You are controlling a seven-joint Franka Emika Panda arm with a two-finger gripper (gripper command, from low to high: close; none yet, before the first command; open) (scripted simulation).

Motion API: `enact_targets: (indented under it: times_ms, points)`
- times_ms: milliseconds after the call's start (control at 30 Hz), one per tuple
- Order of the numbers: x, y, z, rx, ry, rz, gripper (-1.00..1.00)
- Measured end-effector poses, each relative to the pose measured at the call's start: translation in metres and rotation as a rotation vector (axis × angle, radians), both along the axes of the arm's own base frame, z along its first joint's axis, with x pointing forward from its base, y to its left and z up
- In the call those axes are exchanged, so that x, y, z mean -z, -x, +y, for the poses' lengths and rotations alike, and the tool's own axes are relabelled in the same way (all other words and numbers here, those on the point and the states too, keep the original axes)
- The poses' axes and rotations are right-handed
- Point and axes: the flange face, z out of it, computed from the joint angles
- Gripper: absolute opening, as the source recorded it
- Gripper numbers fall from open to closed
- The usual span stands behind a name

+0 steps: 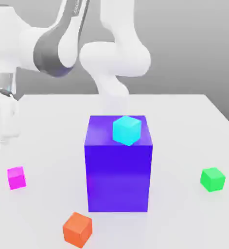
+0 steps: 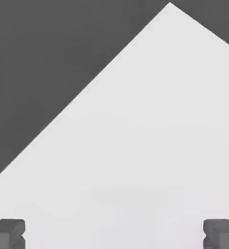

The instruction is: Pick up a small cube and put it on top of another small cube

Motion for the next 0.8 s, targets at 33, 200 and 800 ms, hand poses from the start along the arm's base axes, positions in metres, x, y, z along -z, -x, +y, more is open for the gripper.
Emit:
enact_targets:
  times_ms: [33, 200, 800]
  points:
    - [0.020, 0.014, -0.006, 0.043, -0.021, 0.024, 0.00]
    - [0.097, 0.063, -0.015, 0.177, -0.091, 0.099, 0.00]
    - [0.090, 0.065, -0.014, 0.181, -0.094, 0.102, -1.00]
